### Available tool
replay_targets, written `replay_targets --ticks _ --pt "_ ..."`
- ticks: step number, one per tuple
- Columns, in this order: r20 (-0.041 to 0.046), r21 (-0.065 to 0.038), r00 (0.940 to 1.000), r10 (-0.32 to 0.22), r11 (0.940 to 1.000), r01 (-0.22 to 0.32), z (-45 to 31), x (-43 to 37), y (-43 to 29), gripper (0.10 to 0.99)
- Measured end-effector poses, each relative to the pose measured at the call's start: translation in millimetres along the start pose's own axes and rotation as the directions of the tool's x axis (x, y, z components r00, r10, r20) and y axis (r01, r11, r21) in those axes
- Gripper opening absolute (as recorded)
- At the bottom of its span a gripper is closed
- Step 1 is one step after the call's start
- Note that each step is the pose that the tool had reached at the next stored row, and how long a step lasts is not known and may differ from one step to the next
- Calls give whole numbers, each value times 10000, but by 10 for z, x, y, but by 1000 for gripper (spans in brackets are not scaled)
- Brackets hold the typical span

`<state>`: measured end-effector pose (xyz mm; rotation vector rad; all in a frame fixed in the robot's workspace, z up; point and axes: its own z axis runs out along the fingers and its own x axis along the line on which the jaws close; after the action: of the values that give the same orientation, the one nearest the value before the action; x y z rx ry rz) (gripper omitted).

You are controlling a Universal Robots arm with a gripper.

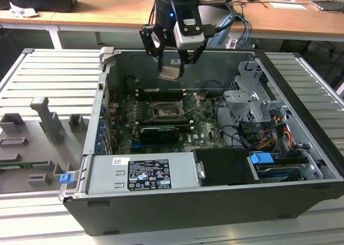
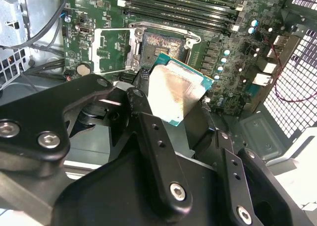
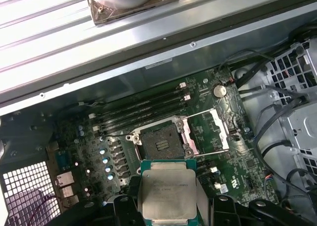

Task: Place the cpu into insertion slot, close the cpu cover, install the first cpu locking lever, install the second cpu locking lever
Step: 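Place the cpu into insertion slot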

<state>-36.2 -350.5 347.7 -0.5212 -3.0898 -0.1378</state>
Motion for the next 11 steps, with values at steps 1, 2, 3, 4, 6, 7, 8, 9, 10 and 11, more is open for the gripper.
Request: replay_targets --ticks 1,2,3,4,6,7,8,9,10,11 --pt "2 -1 10000 17 10000 -17 2 0 0 529" --pt "2 -1 10000 28 10000 -28 3 0 0 529" --pt "4 -1 10000 41 10000 -41 4 0 0 529" --pt "5 -1 10000 54 10000 -54 5 0 0 529" --pt "7 -3 10000 82 10000 -82 8 0 -1 529" --pt "9 -3 10000 99 10000 -99 9 0 -1 529" --pt "10 -3 9999 114 9999 -114 10 0 -1 529" --pt "12 -4 9999 133 9999 -133 12 0 -1 529" --pt "13 -3 9999 148 9999 -148 13 0 -1 529" --pt "15 -3 9999 163 9999 -163 14 0 -1 529"
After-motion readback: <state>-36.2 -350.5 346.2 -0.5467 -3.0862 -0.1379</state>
